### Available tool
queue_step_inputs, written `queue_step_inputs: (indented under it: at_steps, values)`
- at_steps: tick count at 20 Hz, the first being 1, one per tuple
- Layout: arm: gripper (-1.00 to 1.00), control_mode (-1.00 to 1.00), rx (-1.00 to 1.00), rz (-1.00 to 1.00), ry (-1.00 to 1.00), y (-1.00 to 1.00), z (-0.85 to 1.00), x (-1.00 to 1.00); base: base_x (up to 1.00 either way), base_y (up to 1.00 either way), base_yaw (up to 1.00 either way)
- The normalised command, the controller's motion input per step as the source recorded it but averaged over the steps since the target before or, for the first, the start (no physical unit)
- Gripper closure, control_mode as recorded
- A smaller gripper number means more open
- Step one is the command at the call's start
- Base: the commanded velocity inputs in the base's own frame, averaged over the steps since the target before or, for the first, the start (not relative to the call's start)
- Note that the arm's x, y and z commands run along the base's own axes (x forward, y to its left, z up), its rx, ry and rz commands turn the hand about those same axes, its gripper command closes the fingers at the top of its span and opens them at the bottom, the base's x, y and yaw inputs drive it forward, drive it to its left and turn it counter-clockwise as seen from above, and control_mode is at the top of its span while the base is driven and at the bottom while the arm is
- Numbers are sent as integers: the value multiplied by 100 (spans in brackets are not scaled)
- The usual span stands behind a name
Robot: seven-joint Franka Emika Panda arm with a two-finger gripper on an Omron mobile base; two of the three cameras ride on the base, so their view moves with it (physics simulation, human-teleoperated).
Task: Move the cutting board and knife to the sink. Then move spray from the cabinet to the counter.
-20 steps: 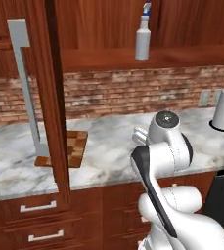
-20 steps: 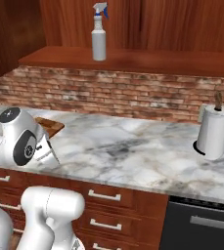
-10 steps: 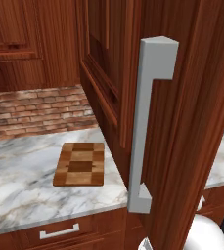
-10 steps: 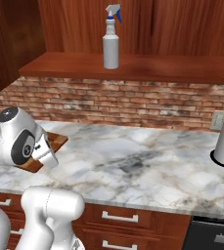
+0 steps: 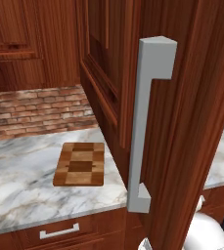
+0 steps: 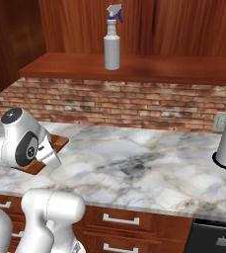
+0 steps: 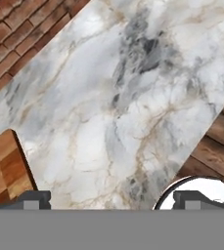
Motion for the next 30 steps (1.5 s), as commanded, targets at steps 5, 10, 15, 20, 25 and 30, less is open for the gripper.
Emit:
queue_step_inputs:
  at_steps: [5,10,15,20,25,30]
  values:
    - [-100,-100,9,42,1,-6,-12,-1,0,0,0]
    - [-100,-100,19,36,-2,-2,-32,-3,0,0,0]
    - [-100,-100,11,3,-2,7,-9,2,0,0,0]
    - [-100,-100,-4,0,-17,41,-6,55,0,0,0]
    - [-100,-100,-14,0,-16,63,-3,77,0,0,0]
    - [-100,-100,-2,-3,8,17,9,93,0,0,0]
